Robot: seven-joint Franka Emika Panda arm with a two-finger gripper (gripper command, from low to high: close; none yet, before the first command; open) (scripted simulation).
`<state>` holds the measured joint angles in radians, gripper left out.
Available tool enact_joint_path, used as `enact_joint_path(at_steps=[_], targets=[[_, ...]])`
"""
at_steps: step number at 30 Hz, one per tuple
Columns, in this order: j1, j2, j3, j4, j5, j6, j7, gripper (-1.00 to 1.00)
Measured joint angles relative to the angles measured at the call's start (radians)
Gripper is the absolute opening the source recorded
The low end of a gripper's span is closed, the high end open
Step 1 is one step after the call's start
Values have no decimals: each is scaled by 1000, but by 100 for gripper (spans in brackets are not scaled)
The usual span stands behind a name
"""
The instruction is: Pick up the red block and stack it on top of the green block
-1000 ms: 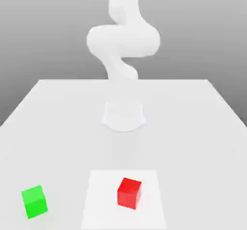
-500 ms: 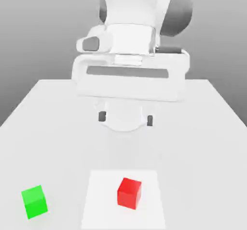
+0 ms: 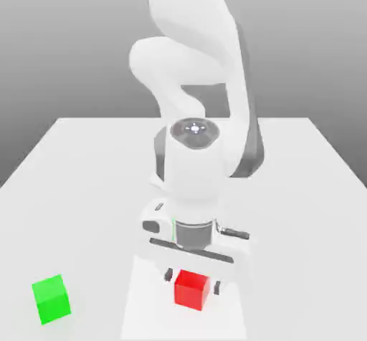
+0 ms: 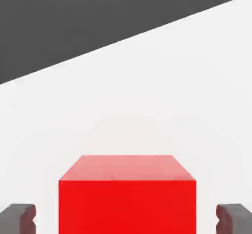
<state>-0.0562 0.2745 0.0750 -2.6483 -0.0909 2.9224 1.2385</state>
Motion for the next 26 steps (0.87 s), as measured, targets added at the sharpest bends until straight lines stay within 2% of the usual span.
enact_joint_path(at_steps=[4, 10, 18, 22, 23, 26], targets=[[1, 9, -2, 1, -4, 8, 4, -100], [-21, -170, 18, -19, 63, -150, -41, -100], [-254, -147, -184, 168, 121, -314, 58, -100], [-295, -23, -200, 206, 165, -231, 51, -100], [-302, 10, -194, 209, 174, -201, 45, 100], [-302, 10, -194, 209, 174, -201, 45, 100]])
